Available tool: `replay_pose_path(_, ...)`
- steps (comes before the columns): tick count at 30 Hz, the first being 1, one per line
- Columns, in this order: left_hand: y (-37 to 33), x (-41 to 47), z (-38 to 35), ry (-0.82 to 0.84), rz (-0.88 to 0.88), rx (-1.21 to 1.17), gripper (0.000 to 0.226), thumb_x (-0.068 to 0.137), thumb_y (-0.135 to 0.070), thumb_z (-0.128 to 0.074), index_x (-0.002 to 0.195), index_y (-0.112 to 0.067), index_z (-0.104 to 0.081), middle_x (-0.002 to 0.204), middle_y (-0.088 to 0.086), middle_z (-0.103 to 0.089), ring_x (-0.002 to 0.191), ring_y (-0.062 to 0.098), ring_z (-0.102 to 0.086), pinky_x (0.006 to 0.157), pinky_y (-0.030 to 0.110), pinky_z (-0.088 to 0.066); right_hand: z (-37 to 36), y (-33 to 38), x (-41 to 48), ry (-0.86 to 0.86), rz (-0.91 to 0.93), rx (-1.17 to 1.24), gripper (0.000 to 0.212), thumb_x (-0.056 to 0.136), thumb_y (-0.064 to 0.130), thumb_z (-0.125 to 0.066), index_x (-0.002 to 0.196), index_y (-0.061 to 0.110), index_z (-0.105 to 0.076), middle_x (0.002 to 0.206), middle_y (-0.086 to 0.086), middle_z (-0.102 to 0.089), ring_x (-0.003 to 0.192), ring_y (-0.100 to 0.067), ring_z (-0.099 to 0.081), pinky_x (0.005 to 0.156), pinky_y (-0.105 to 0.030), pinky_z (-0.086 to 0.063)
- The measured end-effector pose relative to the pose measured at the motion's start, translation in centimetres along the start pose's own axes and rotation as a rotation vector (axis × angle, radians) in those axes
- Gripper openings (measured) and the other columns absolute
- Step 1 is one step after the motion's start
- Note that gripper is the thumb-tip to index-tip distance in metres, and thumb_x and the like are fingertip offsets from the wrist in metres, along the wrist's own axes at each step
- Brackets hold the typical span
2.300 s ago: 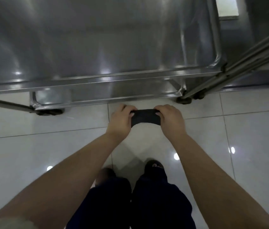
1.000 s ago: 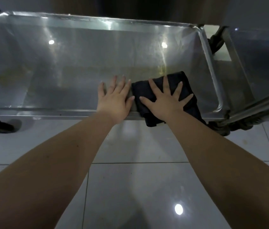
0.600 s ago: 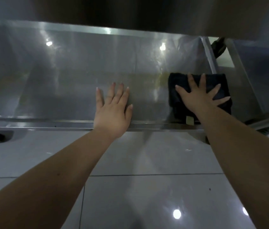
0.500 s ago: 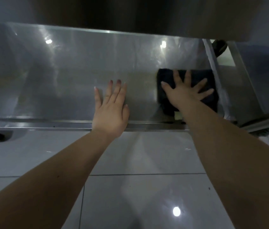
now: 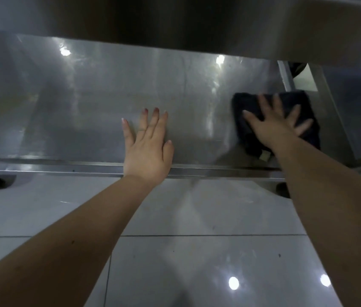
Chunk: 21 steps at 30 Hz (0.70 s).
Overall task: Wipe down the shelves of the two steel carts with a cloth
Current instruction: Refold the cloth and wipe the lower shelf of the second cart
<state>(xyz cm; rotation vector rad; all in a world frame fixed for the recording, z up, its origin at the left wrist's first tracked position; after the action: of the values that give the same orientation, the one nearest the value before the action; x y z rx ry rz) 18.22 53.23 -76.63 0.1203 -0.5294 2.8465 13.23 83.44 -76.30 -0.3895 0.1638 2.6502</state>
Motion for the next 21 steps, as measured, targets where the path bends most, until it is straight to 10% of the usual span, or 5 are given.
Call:
replay_pose_path(4, -0.2, 0.0, 0.1, 0.016, -0.036, 0.006, 0.068, 0.088, -0.037, -0.015, 0.152, -0.017, -0.020, 0.160, 0.003, -0.018, 0.149, 0.021, 0.000, 0.115, 0.055, 0.014, -0.4, 2.0, -1.0, 0.022, -0.097, 0.053, 0.075, 0.084, 0.080, -0.017, 0.149, 0.051, 0.003, 0.161, 0.012, 0.017, 0.143, -0.045, 0.019, 0.105, -0.073, 0.011)
replay_pose_path(13, 0.6, 0.0, 0.0, 0.004, 0.014, 0.034, 0.063, 0.095, -0.042, -0.014, 0.153, -0.017, -0.020, 0.160, 0.003, -0.019, 0.149, 0.021, 0.001, 0.114, 0.057, 0.012, -5.2, 13.1, -9.7, -0.091, 0.703, -0.154, 0.073, 0.077, 0.080, -0.010, 0.145, 0.057, 0.006, 0.161, 0.017, 0.010, 0.146, -0.039, 0.017, 0.105, -0.068, 0.020)
replay_pose_path(21, 0.0, 0.0, -0.1, 0.027, -0.001, 0.045, 0.059, 0.098, -0.040, -0.018, 0.152, -0.017, -0.020, 0.161, 0.002, -0.016, 0.149, 0.021, 0.003, 0.114, 0.058, 0.013, -2.0, -4.1, -3.4, -0.059, 0.141, -0.088, 0.074, 0.078, 0.086, -0.006, 0.145, 0.057, 0.006, 0.162, 0.015, 0.012, 0.146, -0.039, 0.014, 0.110, -0.067, 0.012)
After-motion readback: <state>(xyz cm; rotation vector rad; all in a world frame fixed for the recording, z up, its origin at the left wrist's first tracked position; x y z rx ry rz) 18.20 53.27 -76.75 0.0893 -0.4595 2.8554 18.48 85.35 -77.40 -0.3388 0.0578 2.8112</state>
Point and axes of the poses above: each hand's wrist, its own x-axis towards the middle knuckle, its own z-axis out of the back of the hand, y = z × x, the point moved 3 cm from there along x, towards the middle knuckle
